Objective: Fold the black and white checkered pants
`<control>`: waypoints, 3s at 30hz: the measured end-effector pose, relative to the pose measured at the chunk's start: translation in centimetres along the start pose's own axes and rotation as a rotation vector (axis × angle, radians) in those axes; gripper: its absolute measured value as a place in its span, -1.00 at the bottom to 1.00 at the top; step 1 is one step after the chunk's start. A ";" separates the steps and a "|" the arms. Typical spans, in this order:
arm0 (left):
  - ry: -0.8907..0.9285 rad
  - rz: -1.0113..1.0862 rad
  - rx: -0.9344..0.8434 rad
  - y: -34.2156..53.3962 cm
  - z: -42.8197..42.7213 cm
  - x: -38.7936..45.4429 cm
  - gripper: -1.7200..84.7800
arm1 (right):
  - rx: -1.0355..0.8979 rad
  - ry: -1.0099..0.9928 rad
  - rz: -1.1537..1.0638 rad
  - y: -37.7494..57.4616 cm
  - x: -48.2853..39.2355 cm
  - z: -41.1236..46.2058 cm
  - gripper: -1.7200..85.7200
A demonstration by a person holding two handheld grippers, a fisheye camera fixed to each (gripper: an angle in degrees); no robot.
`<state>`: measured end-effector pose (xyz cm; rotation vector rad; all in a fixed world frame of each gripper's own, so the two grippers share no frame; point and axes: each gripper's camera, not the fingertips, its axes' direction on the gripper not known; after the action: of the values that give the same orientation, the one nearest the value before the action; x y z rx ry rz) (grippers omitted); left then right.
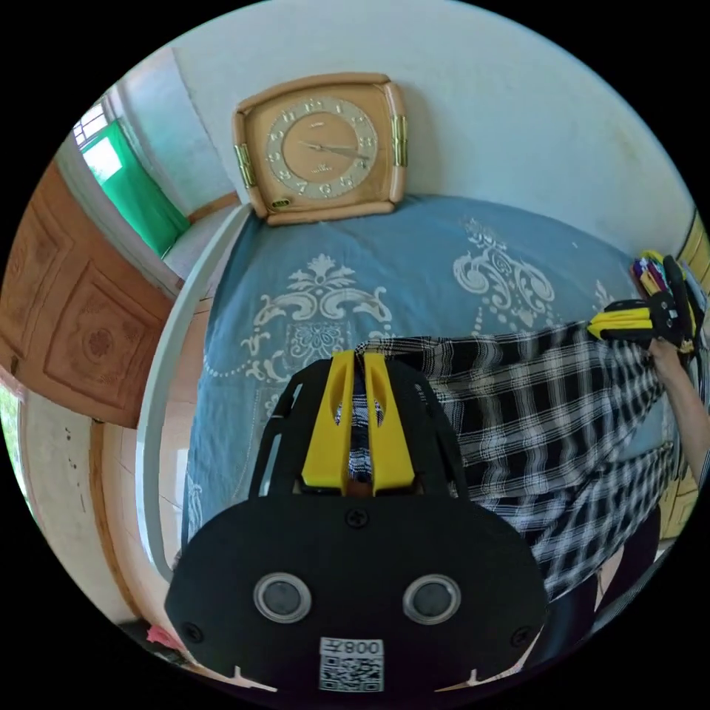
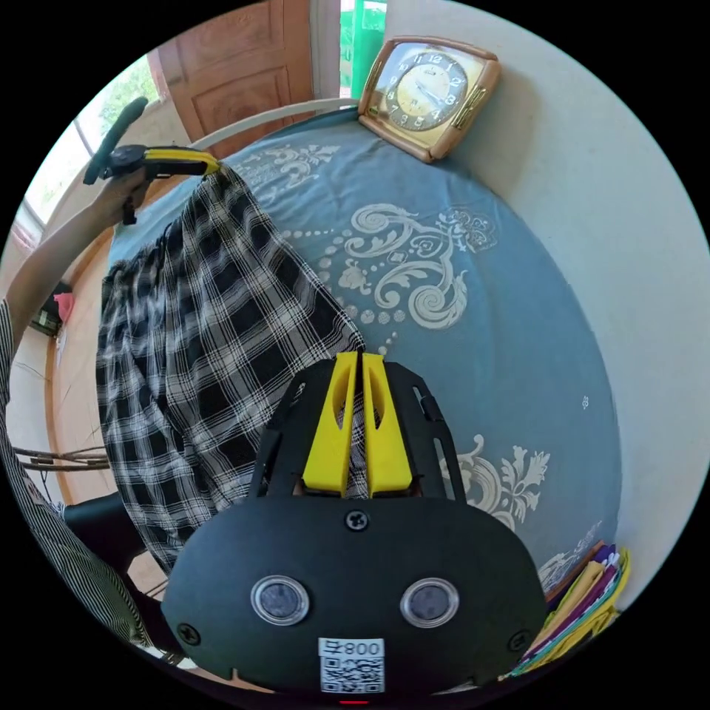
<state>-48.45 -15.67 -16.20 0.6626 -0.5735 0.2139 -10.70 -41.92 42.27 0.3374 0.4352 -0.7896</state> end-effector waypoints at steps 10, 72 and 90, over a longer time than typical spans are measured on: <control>-0.028 -0.107 -0.076 -2.5 3.9 1.2 -0.85 | -0.083 -0.021 0.122 -2.2 2.3 1.9 -0.90; 0.459 0.157 -0.131 2.3 2.4 17.1 -0.91 | -0.038 -0.093 0.603 30.6 6.7 -12.7 -0.96; 0.423 0.069 -0.232 4.3 2.0 17.7 -0.95 | -0.154 0.064 0.430 31.3 0.3 -9.5 -0.96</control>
<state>-36.25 -13.45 -2.65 0.3566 -0.2092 0.3369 10.33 -17.29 38.00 0.2988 0.4600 -0.3253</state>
